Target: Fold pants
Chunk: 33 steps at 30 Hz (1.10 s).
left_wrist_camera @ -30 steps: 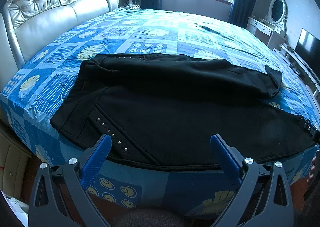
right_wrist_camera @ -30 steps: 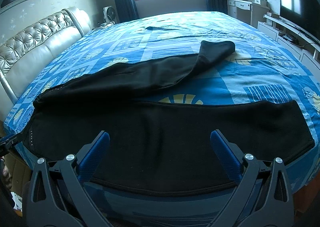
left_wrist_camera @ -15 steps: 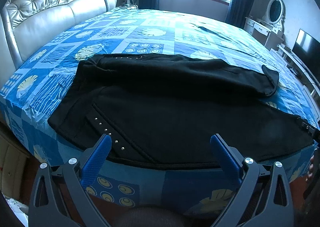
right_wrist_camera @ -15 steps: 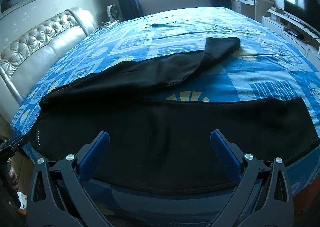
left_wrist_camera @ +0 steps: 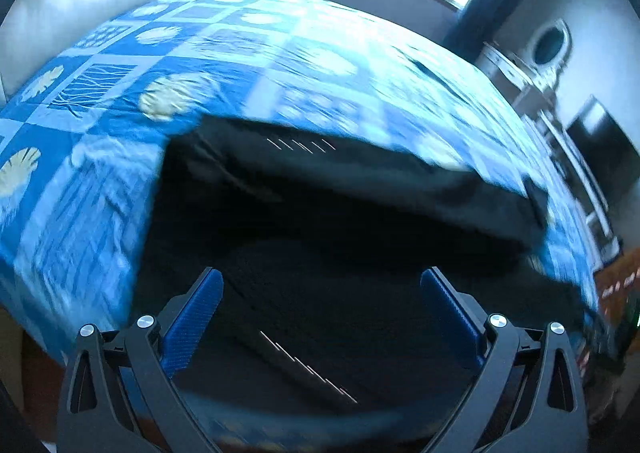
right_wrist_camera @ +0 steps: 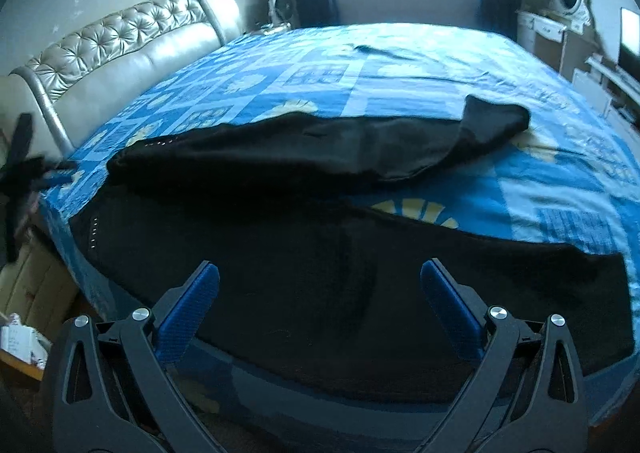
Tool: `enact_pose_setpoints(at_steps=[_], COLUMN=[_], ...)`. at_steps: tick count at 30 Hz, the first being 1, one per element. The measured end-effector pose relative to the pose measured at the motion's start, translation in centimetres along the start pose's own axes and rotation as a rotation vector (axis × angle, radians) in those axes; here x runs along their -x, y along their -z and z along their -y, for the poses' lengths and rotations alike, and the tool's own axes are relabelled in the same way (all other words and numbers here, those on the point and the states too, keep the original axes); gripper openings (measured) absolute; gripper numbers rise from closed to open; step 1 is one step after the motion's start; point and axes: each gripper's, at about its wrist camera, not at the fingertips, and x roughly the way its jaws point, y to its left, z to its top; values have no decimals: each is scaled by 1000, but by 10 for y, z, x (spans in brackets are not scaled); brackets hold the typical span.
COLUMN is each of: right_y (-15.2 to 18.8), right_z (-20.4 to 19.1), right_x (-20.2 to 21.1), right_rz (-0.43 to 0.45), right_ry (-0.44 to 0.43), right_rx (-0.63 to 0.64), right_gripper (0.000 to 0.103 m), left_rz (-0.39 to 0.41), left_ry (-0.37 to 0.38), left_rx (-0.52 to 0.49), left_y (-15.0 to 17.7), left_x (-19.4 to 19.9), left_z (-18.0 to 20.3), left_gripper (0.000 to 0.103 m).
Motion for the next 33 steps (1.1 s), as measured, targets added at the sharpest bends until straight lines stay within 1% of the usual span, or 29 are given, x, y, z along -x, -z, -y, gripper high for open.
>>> enact_pose_setpoints(at_steps=[2, 4, 6, 7, 8, 10, 11, 12, 15, 17, 19, 22, 25, 26, 27, 28, 30, 31, 33], right_y=[-1, -1, -2, -3, -3, -6, -8, -10, -18, -23, -28, -40, -64, -74, -87, -99, -132, -154, -185], right_z=[-3, -7, -13, -15, -18, -21, -22, -23, -26, -29, -32, -34, -31, -30, -29, -29, -27, -25, -23], right_x=[-5, -9, -13, -16, -19, -24, -27, -31, -44, -55, -64, -78, -94, -98, -102, -107, -121, -134, -156], right_rz=[-12, -24, -31, -39, -47, -59, -64, -67, -73, -78, -79, -83, -85, -76, -66, -60, -39, -39, -58], right_ry=[-12, -16, -14, -12, -13, -24, -31, -40, -65, -76, -87, -129, -206, -221, -237, -252, -271, -316, -375], right_rx=[4, 18, 39, 50, 58, 66, 66, 63, 57, 63, 64, 52, 24, 20, 27, 38, 60, 68, 80], right_gripper=[101, 101, 101, 101, 101, 101, 101, 101, 101, 101, 101, 101, 101, 101, 101, 101, 101, 101, 101], left_rz=[-10, -16, -46, -70, -88, -137, -174, -187, -159, -166, -183, -182, -137, -139, -157, -193, -190, -197, -209], left_ry=[52, 53, 54, 71, 92, 160, 202, 220, 270, 291, 287, 254, 234, 201, 162, 93, 69, 59, 56], left_rx=[41, 109, 181, 218, 243, 287, 314, 325, 304, 308, 303, 262, 214, 195, 179, 171, 158, 142, 128], left_y=[-29, -51, -68, -74, -77, -81, -82, -83, -96, -105, -109, -116, -120, -121, -121, -120, -121, -122, -123], left_x=[-14, -31, -56, -70, -80, -99, -110, -115, -118, -126, -134, -141, -141, -143, -149, -156, -157, -157, -159], left_z=[-36, -73, -107, -123, -132, -149, -156, -159, -159, -158, -154, -144, -133, -128, -126, -123, -121, -119, -118], left_gripper=[99, 99, 99, 99, 99, 99, 99, 99, 99, 99, 99, 99, 96, 73, 40, 34, 33, 33, 33])
